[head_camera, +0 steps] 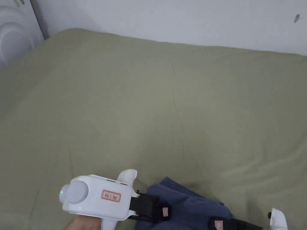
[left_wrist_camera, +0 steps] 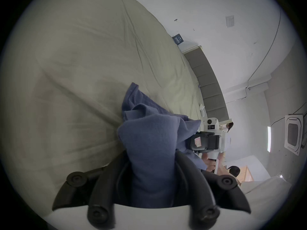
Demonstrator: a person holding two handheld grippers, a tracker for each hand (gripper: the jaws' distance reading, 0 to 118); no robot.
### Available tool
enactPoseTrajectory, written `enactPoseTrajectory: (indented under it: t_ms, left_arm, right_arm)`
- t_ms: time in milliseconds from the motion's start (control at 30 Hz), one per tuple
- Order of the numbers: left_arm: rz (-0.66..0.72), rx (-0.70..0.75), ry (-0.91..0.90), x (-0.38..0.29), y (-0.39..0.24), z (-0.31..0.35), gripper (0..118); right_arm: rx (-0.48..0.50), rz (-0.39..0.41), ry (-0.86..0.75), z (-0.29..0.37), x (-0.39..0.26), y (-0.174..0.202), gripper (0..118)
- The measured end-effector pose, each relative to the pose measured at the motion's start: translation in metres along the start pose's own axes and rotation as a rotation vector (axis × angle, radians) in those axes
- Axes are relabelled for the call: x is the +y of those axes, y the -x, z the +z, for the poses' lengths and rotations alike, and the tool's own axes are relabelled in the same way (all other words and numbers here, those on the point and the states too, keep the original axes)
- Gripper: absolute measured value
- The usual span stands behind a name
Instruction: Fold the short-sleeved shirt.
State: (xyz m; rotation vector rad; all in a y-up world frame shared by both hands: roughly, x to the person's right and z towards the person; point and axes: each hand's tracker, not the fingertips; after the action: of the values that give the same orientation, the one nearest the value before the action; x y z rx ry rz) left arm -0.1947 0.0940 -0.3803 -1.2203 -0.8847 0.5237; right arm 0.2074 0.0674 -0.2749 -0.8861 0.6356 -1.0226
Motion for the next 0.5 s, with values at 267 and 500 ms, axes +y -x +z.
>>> enactPoseTrajectory:
  t_ms: [267,500]
  left_arm:
    - [0.036,0.373,-0.091,0.052,0.083,0.202,26]
    - [0.146,0.574,-0.114,0.095,0.148,0.302,27]
  right_arm:
    - [-0.015,0.055,-0.058,0.01,0.015,0.023,3]
    - [-0.063,0.069,-0.074,0.0,0.027,0.032,3]
